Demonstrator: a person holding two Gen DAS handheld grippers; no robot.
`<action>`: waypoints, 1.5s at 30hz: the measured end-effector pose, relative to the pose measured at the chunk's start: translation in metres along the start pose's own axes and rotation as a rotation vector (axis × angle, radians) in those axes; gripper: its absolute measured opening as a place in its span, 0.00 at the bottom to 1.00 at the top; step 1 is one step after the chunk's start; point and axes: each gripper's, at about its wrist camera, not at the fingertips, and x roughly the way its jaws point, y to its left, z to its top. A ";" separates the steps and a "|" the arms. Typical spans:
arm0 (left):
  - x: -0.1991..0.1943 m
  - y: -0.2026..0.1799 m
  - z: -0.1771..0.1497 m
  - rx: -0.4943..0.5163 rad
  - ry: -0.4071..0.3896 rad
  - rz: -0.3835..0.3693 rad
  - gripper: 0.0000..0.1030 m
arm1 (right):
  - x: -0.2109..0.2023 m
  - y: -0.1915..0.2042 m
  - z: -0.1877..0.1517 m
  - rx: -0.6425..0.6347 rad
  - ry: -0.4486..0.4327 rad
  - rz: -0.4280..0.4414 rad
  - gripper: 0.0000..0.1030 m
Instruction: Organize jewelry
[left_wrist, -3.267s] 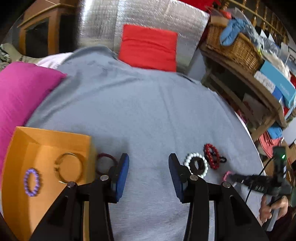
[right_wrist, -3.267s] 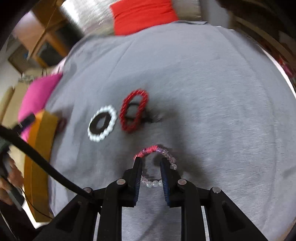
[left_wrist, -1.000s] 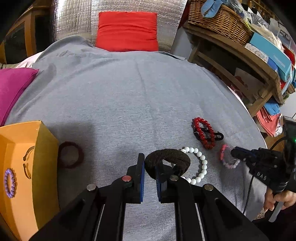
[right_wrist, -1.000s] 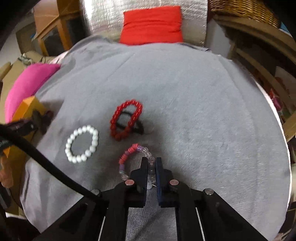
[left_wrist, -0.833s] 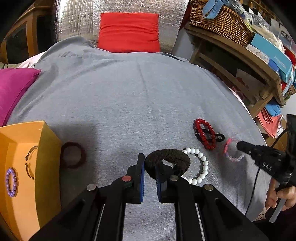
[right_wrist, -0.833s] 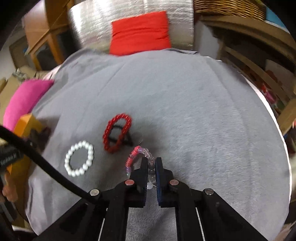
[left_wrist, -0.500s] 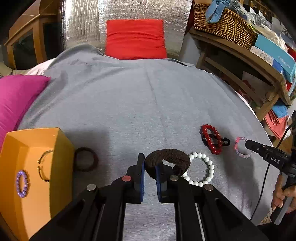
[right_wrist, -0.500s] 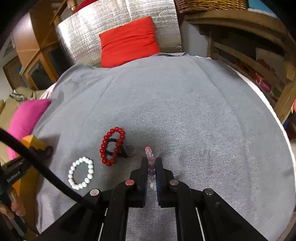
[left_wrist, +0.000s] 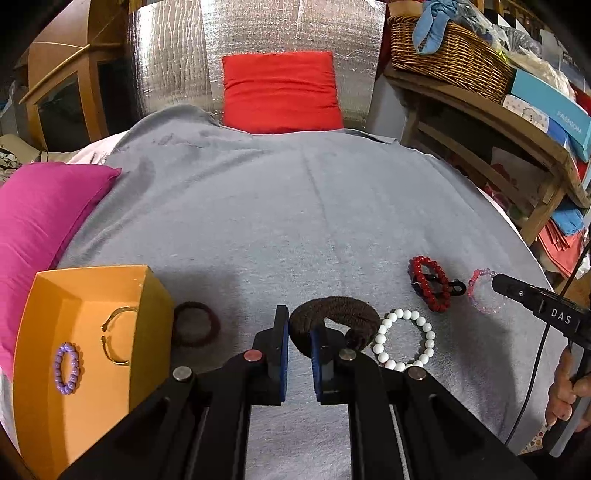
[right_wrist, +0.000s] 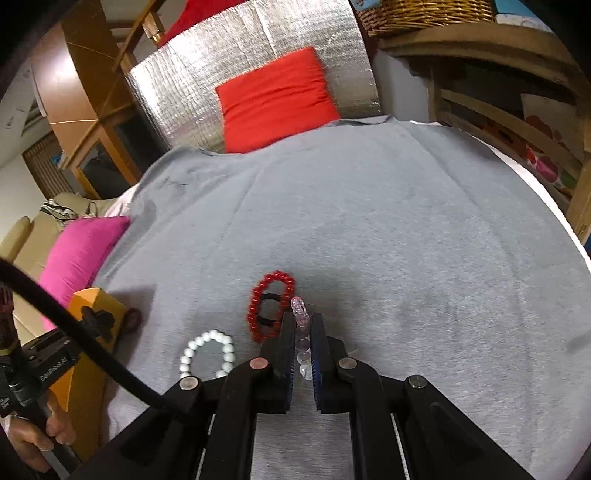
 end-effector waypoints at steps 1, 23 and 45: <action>-0.001 0.001 0.000 -0.001 -0.004 0.009 0.11 | 0.000 0.004 0.000 -0.004 -0.007 0.005 0.08; 0.055 0.001 -0.031 -0.031 0.240 -0.093 0.13 | 0.044 -0.029 -0.011 0.047 0.211 -0.084 0.09; 0.034 0.007 -0.024 0.048 0.189 -0.092 0.53 | 0.034 -0.063 -0.004 0.057 0.186 -0.122 0.22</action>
